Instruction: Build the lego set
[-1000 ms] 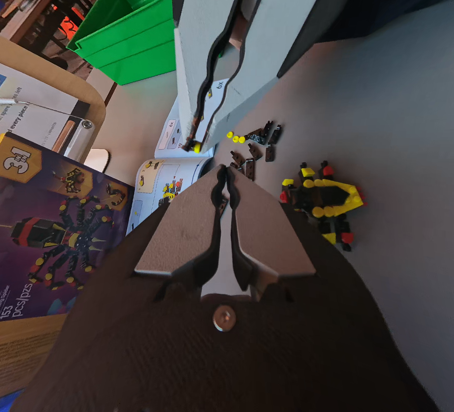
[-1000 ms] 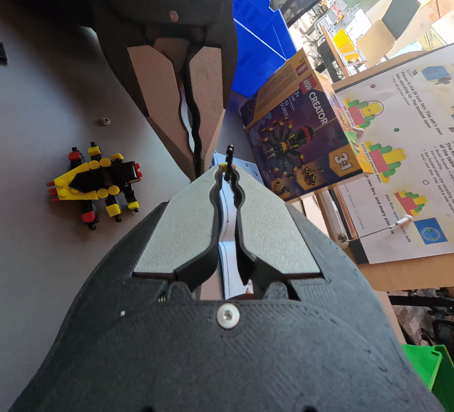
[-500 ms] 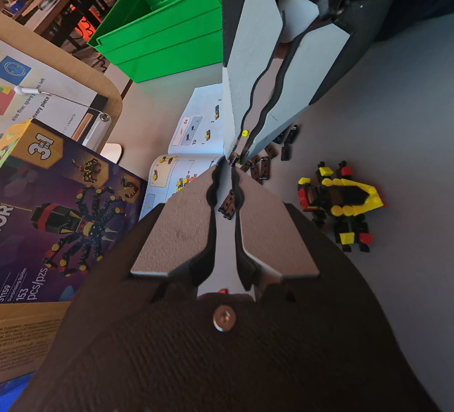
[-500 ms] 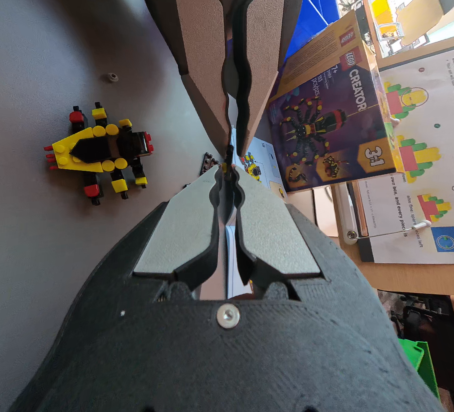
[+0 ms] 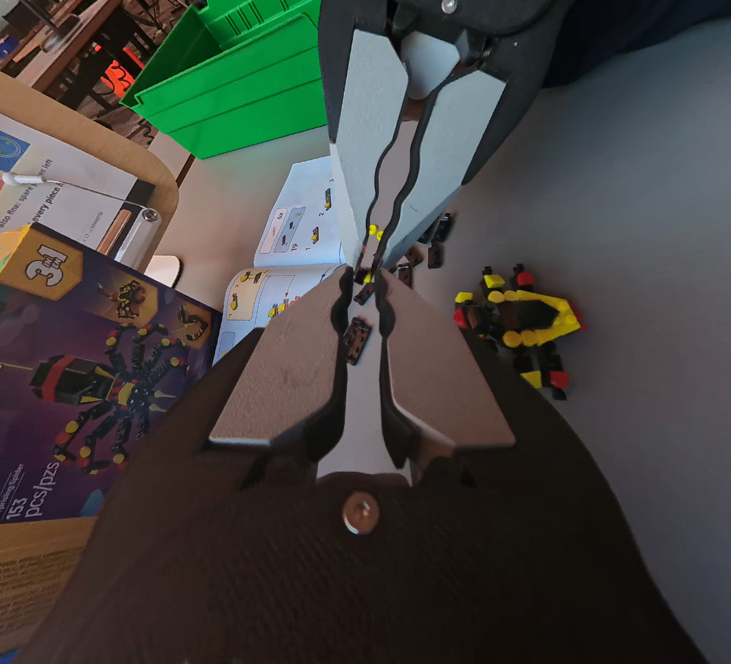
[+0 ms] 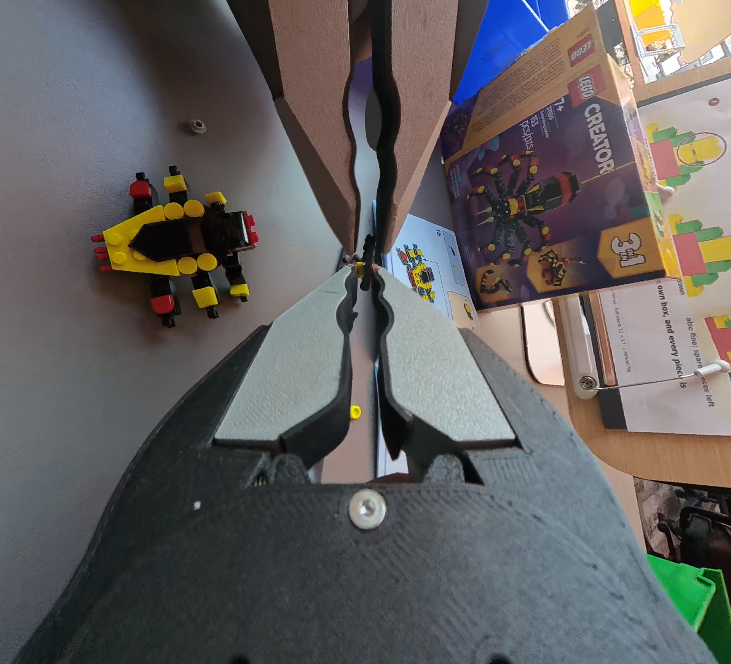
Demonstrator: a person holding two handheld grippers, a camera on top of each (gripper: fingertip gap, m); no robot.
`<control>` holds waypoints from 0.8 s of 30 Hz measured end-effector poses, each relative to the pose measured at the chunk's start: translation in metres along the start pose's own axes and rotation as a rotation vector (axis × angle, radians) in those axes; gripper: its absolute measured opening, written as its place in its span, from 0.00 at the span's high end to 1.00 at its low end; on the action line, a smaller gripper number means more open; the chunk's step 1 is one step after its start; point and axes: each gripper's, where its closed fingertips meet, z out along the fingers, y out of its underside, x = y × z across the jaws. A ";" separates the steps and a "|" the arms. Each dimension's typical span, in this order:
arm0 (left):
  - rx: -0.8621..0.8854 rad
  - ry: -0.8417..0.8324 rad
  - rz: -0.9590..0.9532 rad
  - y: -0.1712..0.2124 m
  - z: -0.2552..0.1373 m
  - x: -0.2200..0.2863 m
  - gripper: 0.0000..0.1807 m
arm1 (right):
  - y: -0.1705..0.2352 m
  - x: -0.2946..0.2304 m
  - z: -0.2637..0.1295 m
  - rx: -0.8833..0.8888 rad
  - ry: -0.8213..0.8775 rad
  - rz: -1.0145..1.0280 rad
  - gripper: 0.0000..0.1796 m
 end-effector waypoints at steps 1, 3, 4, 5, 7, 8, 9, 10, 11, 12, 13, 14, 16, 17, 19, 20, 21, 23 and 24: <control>-0.004 -0.008 0.001 0.000 0.001 -0.001 0.98 | 0.000 -0.001 0.001 0.000 -0.001 -0.002 0.98; -0.021 -0.012 0.002 0.003 0.003 -0.001 0.97 | 0.001 -0.001 0.002 -0.011 -0.003 -0.005 0.98; -0.024 -0.011 0.000 0.004 0.003 -0.001 0.97 | 0.002 -0.002 0.002 -0.011 -0.005 -0.003 0.98; -0.024 -0.009 -0.001 0.004 0.003 -0.001 0.98 | 0.002 -0.002 0.002 -0.007 -0.008 0.002 0.98; -0.020 0.002 -0.010 0.004 0.002 -0.001 0.98 | 0.001 -0.002 0.002 0.003 -0.019 0.016 0.98; -0.019 0.013 -0.022 0.004 0.002 0.000 0.98 | 0.001 -0.002 0.001 0.007 -0.023 0.020 0.98; -0.029 0.023 -0.037 0.006 0.002 -0.001 0.96 | 0.000 -0.002 0.001 0.011 -0.025 0.022 0.98; -0.040 0.027 -0.044 0.009 0.002 -0.001 0.97 | -0.001 -0.002 0.000 0.016 -0.025 0.023 0.98; -0.043 0.032 -0.044 0.010 0.002 -0.001 0.98 | -0.002 -0.002 0.000 0.020 -0.027 0.025 0.98; -0.043 0.030 -0.035 0.011 0.002 -0.001 0.98 | -0.002 -0.002 -0.001 0.021 -0.029 0.027 0.98; -0.041 0.024 -0.019 0.011 0.002 0.000 0.99 | -0.002 -0.003 -0.001 0.021 -0.032 0.027 0.98; -0.046 0.020 -0.006 0.011 0.003 0.000 0.99 | -0.002 -0.003 -0.001 0.019 -0.034 0.026 0.98; -0.053 0.015 0.004 0.011 0.003 0.001 0.99 | -0.002 -0.004 0.000 0.017 -0.037 0.026 0.98; -0.047 0.015 0.001 0.010 0.003 0.000 0.98 | -0.002 -0.005 0.000 0.017 -0.039 0.027 0.98; -0.044 0.021 -0.009 0.010 0.002 0.000 0.96 | -0.002 -0.006 0.001 0.018 -0.043 0.027 0.98; -0.041 0.027 -0.007 0.010 0.002 0.001 0.98 | -0.002 -0.005 0.001 0.018 -0.041 0.026 0.98; -0.039 0.025 0.002 0.010 0.002 0.002 0.98 | -0.002 -0.005 0.001 0.017 -0.040 0.026 0.98; -0.046 0.009 0.022 0.010 0.003 0.001 0.98 | -0.001 -0.005 0.000 0.014 -0.041 0.028 0.98; -0.050 0.003 0.027 0.010 0.003 0.001 0.98 | -0.001 -0.005 0.000 0.016 -0.038 0.028 0.98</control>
